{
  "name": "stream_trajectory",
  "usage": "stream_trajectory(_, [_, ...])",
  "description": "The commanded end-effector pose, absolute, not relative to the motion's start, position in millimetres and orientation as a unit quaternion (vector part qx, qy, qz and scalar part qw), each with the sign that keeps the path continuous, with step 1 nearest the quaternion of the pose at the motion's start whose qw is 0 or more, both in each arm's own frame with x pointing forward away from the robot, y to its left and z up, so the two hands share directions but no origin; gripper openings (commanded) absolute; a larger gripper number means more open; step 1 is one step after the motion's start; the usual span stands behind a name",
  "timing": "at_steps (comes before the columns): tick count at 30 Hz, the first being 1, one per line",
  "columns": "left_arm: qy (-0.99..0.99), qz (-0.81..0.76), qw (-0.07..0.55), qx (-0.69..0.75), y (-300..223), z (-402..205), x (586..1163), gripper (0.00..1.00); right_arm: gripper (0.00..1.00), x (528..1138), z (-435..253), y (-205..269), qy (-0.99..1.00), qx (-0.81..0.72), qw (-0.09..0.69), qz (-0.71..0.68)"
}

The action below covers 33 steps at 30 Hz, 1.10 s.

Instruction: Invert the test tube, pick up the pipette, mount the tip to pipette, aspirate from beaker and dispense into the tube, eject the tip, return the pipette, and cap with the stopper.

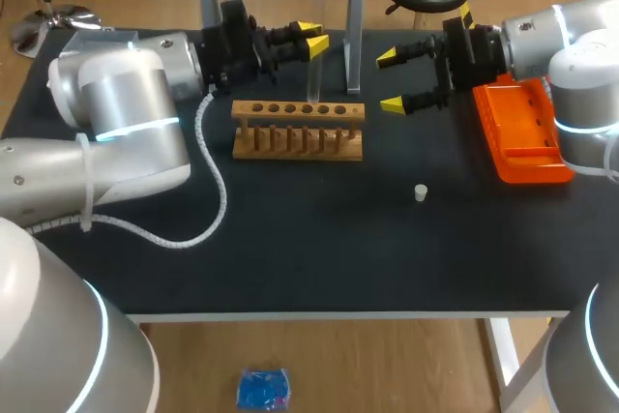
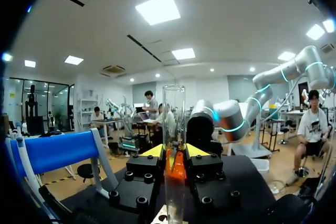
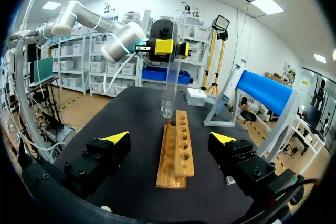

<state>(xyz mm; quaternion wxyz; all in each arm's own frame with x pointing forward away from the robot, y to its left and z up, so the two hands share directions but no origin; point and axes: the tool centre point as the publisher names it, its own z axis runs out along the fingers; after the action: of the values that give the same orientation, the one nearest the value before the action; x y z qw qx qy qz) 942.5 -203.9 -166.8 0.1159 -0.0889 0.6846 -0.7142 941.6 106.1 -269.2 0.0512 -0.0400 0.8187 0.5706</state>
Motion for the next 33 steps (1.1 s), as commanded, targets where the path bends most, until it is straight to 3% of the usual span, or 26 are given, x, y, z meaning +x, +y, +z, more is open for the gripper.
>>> stream_trajectory(1, [0.686, -0.714, 0.113, -0.087, -203, -166, 943, 0.00, 1.00, 942, -270, 106, 0.819, -0.041, 0.051, 0.571])
stream_trajectory(13, [0.676, -0.724, 0.120, -0.075, -200, -169, 948, 0.00, 1.00, 942, -270, 106, 0.819, -0.041, 0.051, 0.571])
stream_trajectory(33, [0.675, -0.736, 0.050, -0.026, -187, -176, 973, 0.00, 1.00, 942, -270, 106, 0.819, -0.041, 0.051, 0.571])
